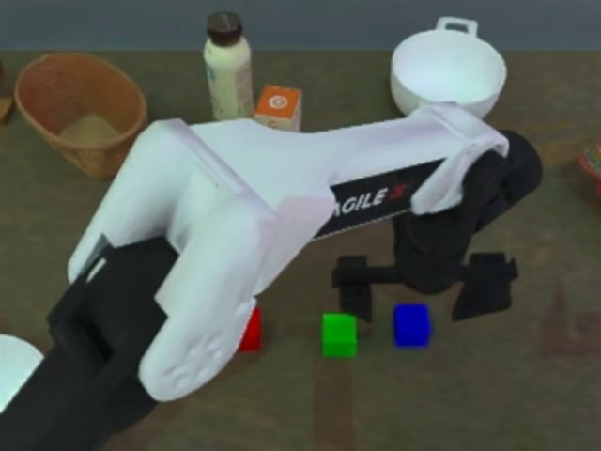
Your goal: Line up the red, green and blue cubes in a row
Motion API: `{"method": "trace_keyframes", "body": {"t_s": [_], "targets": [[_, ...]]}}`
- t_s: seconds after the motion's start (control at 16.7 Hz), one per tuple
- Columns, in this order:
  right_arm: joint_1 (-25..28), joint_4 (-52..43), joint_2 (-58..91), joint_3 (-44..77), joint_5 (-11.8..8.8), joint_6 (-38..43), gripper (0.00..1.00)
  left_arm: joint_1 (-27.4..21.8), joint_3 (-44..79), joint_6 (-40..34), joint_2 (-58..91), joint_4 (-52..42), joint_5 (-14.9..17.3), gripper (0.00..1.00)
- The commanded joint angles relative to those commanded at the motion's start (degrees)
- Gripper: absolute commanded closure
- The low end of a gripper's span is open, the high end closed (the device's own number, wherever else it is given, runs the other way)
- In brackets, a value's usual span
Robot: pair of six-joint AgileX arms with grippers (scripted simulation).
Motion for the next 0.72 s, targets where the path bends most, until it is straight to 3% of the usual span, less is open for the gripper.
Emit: {"method": "trace_keyframes", "body": {"t_s": [0.24,0.72], "targets": [[0.0,0.0,0.0,0.0,0.0,0.0,0.00,0.1,1.0,0.0,0.0,-1.0,0.0,0.00],[0.0,0.0,0.0,0.0,0.0,0.0,0.00,1.0,12.8,-0.2,-1.7,-14.5,0.0,0.00]]}}
